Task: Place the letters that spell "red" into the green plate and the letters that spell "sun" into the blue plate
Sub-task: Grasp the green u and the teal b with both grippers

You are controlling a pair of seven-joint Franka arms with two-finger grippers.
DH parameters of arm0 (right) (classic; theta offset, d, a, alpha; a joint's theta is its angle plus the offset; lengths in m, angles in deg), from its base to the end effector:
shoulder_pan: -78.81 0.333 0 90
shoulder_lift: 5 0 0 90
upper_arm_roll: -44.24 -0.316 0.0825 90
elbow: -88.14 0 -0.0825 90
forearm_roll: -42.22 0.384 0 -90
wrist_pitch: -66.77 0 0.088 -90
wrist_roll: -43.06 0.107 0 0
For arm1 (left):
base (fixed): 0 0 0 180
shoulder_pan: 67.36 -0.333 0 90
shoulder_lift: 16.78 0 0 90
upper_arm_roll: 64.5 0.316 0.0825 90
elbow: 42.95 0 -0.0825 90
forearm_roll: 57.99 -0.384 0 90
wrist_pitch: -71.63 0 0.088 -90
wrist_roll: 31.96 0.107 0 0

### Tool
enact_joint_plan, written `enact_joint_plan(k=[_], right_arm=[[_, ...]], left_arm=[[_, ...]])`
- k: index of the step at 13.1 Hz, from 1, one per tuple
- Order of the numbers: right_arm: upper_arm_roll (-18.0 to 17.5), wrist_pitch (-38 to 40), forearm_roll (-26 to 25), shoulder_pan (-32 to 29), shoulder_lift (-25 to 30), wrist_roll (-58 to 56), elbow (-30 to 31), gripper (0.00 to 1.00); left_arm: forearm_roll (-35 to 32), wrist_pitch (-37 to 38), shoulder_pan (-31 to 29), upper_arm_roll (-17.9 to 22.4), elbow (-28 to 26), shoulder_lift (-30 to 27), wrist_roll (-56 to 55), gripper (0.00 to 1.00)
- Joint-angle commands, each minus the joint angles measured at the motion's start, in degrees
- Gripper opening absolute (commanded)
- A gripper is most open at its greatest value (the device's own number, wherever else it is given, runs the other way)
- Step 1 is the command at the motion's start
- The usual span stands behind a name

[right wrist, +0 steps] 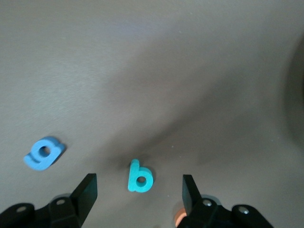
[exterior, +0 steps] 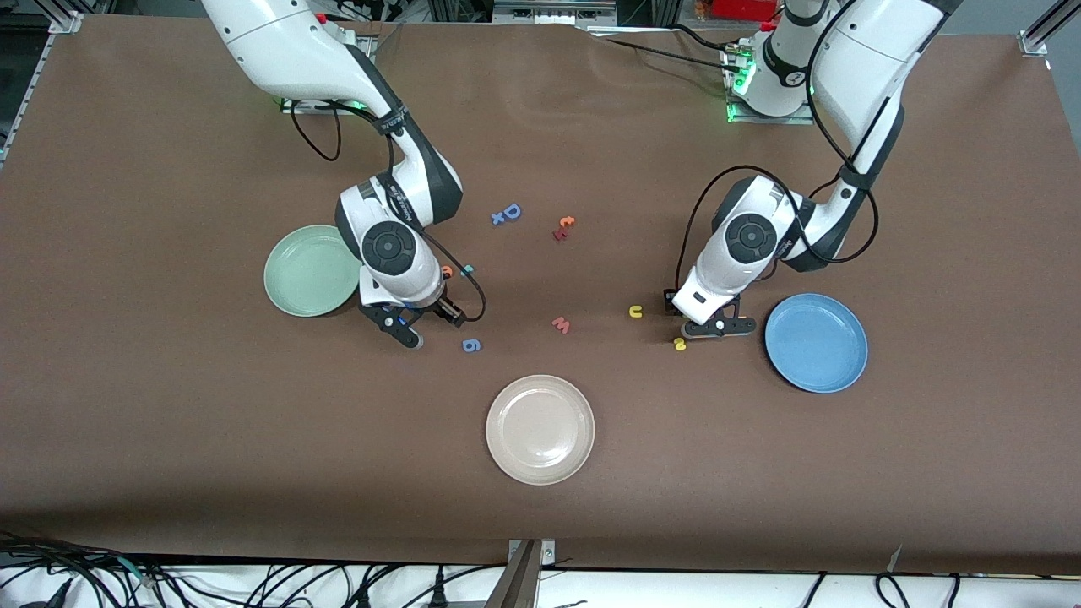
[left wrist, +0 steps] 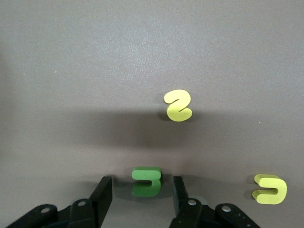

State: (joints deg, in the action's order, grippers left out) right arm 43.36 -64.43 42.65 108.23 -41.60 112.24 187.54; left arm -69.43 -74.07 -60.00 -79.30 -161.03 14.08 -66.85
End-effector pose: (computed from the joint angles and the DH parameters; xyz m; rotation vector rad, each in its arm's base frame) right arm 0.5697 0.3322 0.2046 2.9056 -1.0383 -0.1009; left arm 0.5418 -0.2237 0.1740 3.1326 0.1377 -0.0584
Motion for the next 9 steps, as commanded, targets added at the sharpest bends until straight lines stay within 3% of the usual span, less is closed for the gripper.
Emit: enact_joint_plan(k=[1, 5, 7, 9], right_arm=[[0.09, -2.03, -0.42, 0.63, -1.28, 6.04, 0.26, 0.80], [0.09, -3.00, 1.77, 0.64, -2.07, 6.67, 0.35, 0.77], [0.00, -3.53, 2.91, 0.72, -2.52, 6.67, 0.70, 0.75], [-0.09, -3.62, 3.09, 0.72, -2.52, 6.67, 0.88, 0.71]], left_arm=[[-1.93, -0.29, 0.82, 0.91, 0.84, 0.43, -0.96, 0.59], [-3.06, -1.87, 1.25, 1.79, 0.84, 1.05, -0.96, 0.55], [-3.68, -1.87, 1.61, 2.14, 0.84, 1.14, -0.96, 0.46], [-3.69, -1.87, 1.61, 2.14, 0.84, 1.14, -0.96, 0.45]])
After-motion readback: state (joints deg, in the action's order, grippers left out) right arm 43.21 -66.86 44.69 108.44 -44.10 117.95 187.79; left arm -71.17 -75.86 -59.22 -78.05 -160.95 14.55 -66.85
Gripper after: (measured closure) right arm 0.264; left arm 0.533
